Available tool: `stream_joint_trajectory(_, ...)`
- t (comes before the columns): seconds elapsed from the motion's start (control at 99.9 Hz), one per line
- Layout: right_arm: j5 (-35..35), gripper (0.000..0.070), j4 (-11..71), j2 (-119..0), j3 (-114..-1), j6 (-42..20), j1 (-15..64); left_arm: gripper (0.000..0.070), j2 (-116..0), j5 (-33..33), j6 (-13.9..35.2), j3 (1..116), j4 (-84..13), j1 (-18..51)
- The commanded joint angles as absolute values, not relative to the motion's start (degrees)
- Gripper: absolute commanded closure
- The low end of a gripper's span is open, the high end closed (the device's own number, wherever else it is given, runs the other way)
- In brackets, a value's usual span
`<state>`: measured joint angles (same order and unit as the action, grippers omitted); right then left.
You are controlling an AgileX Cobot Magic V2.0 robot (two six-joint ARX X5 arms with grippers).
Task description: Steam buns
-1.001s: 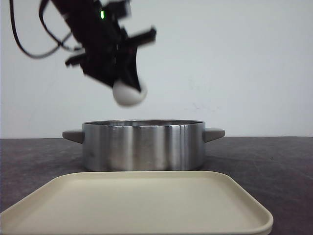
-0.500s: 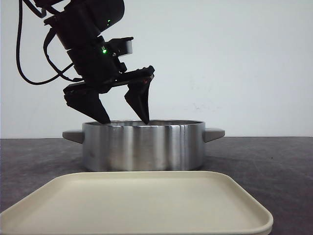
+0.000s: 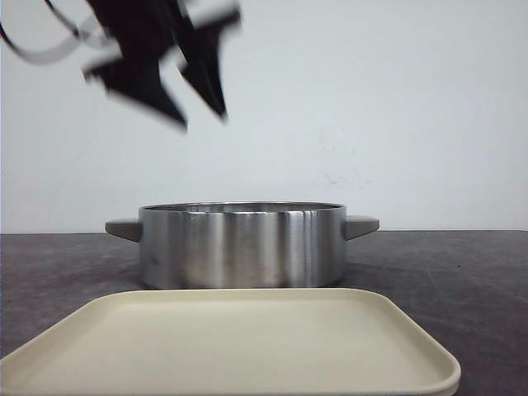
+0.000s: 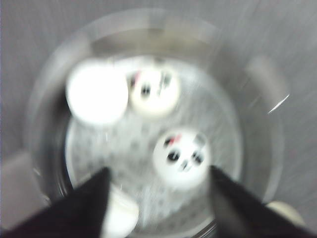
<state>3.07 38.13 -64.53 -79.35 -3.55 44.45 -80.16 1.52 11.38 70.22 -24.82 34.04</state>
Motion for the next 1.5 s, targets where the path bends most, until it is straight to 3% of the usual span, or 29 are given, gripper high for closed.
stream_joint_trajectory(0.0,3.57,0.0688,37.01,-65.06,-78.81,-2.50,44.69,0.0697,-76.64,1.48,11.62,71.61,-24.69,34.46)
stream_joint_trajectory(0.12,4.86,0.0688,32.88,-64.58,-74.67,-2.50,44.71,0.0697,-68.01,1.50,11.35,71.61,-25.89,34.46)
stream_joint_trajectory(0.32,4.75,0.0688,15.53,-61.89,-63.02,-2.81,44.77,0.0697,-57.08,7.11,10.44,71.24,-32.58,34.35)
stream_joint_trajectory(0.47,4.82,0.0688,7.44,-60.84,-56.29,-3.97,44.77,0.0697,-48.31,8.82,10.37,66.96,-35.00,33.52)
stream_joint_trajectory(0.621,4.80,0.0688,6.00,-60.84,-55.33,-4.05,44.84,0.0697,-38.37,11.60,11.25,58.57,-34.96,32.64)
stream_joint_trajectory(0.821,4.69,0.0688,2.09,-60.84,-55.33,-4.08,44.97,0.0697,-29.89,12.93,16.60,52.69,-36.10,32.10)
stream_joint_trajectory(1.491,4.58,0.0688,1.28,-60.84,-55.33,-4.03,44.97,0.0697,-26.74,13.10,16.58,52.77,-37.10,32.10)
